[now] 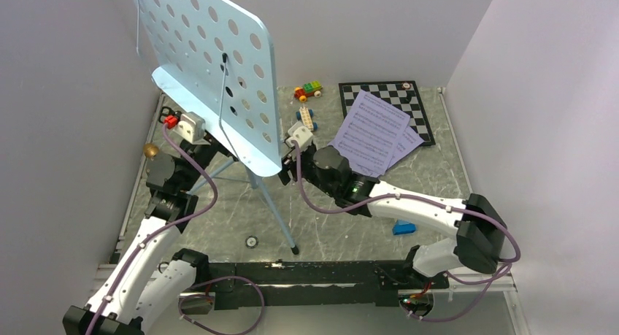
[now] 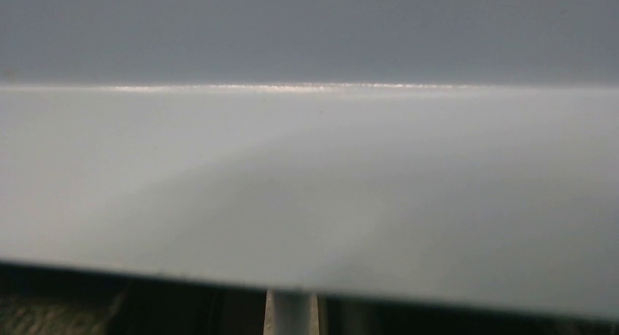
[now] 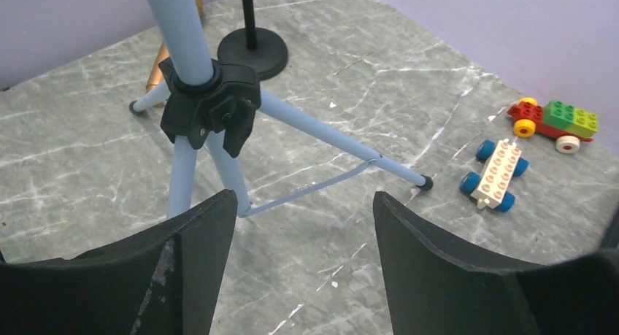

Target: Pack up the instrument practice props

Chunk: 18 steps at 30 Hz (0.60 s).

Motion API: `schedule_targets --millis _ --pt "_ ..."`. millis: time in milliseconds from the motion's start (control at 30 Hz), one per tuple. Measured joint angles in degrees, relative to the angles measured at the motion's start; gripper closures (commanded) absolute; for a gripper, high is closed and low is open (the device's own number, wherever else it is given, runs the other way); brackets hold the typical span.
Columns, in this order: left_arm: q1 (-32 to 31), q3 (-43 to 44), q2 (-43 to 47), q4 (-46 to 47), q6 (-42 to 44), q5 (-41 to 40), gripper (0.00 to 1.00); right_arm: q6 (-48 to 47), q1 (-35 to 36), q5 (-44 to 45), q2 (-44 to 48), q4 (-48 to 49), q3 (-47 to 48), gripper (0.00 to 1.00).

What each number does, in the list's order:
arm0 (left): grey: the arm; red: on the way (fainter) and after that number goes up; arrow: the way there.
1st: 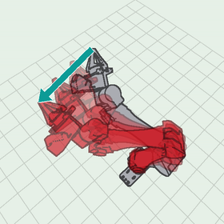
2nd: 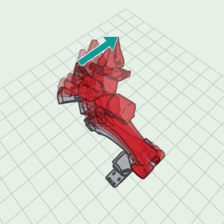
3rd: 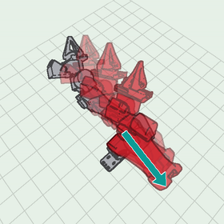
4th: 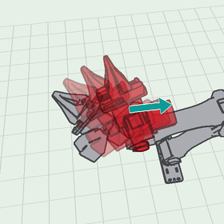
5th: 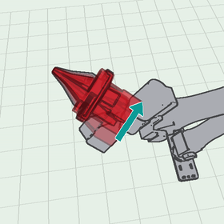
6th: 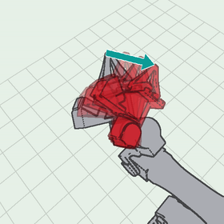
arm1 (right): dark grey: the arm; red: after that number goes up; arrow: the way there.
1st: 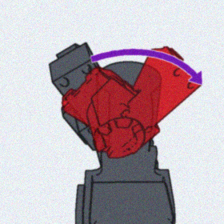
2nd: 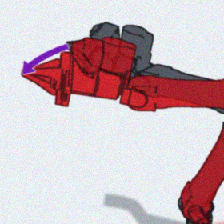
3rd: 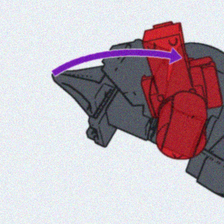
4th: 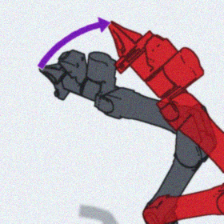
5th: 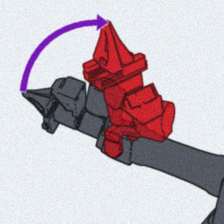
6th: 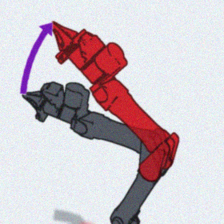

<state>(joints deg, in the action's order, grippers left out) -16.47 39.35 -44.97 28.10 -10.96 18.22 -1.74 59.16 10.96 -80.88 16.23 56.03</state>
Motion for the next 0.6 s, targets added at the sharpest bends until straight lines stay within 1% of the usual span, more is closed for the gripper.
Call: schedule_targets --millis 167,367,433,533,600 --pt "-1.01 -0.57 1.14 -1.07 1.51 -2.21 1.0 0.39 0.09 1.66 2.54 1.88 -2.36 0.26" --pt "-2.01 -2.71 1.29 2.58 1.49 -4.0 1.0 3.78 0.09 1.77 2.54 1.9 -2.56 0.23" --pt "-2.78 -3.23 1.2 3.45 1.55 -4.96 1.0 5.2 0.09 1.57 2.56 2.38 -2.6 0.21" --pt "-3.89 -3.54 1.09 4.04 1.86 -6.4 1.0 7.26 0.09 1.6 2.56 3.37 -2.6 0.13" --pt "-4.37 -3.67 1.03 4.24 1.81 -7.02 1.0 8.39 0.09 1.57 2.56 4.63 -2.62 0.1"
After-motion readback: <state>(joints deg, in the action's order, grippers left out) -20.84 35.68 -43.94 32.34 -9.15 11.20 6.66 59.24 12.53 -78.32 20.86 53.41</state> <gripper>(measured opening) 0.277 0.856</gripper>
